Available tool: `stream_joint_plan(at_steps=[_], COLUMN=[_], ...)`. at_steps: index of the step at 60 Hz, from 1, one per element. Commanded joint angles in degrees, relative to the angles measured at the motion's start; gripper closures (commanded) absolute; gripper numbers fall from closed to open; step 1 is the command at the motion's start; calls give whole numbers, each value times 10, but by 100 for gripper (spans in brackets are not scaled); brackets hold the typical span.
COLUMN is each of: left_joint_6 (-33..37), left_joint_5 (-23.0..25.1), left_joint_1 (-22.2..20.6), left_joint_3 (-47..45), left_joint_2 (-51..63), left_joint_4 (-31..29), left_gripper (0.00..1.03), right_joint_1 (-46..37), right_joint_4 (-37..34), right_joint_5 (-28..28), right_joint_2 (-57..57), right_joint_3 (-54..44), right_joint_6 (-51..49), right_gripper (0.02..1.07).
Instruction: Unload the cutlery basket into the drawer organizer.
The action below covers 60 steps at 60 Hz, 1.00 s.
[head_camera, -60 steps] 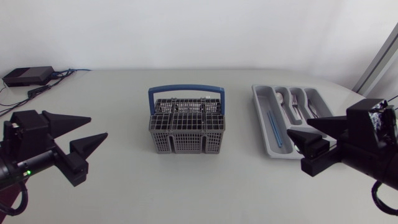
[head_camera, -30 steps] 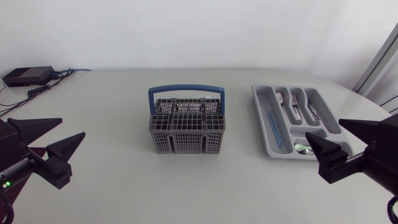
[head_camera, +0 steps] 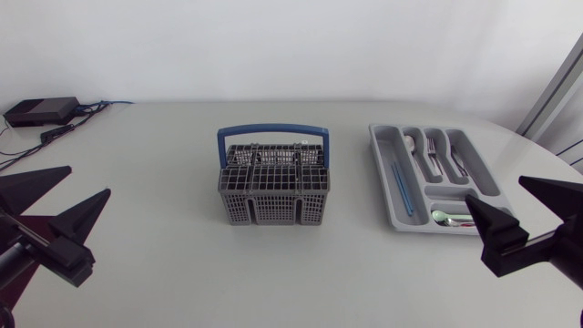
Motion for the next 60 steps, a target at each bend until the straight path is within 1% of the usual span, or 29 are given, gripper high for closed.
stream_joint_plan(at_steps=[1,4,8,11,13,15,18,21,23,36,38,54,60], left_joint_6=[-23,-34,-45,-95,-108,-123,-130,-152,-180,-206,-219,-224,-227], left_joint_5=[5,4,4,4,3,2,3,2,2,-2,-12,-97,-137], left_joint_1=[6,3,12,18,18,27,33,33,35,41,41,-9,-31], left_joint_3=[-17,-21,-26,-39,-44,-50,-55,-61,-67,-77,-79,-114,-130], left_joint_2=[-16,-21,-26,-44,-55,-71,-82,-91,-94,-95,-95,-101,-104], left_joint_4=[-1,3,10,32,38,39,41,49,60,82,88,105,113], left_gripper=[4,4,4,4,4,4,4,4,4,4,4,4,4], right_joint_1=[-5,-5,-7,-10,-13,-17,-17,-18,-22,-29,-30,-41,-46], right_joint_4=[-2,-2,-2,-2,-3,-3,-4,-5,-6,1,5,78,112], right_joint_5=[-1,0,1,1,1,0,1,1,0,1,1,6,8], right_joint_2=[-6,-12,-19,-29,-35,-39,-46,-54,-59,-80,-84,-97,-103], right_joint_3=[-17,-20,-24,-28,-30,-32,-33,-37,-38,-48,-54,-112,-138], right_joint_6=[-9,-10,-12,-15,-18,-21,-23,-26,-28,-32,-32,17,40], right_gripper=[6,6,6,6,6,6,6,6,6,6,6,6,6])
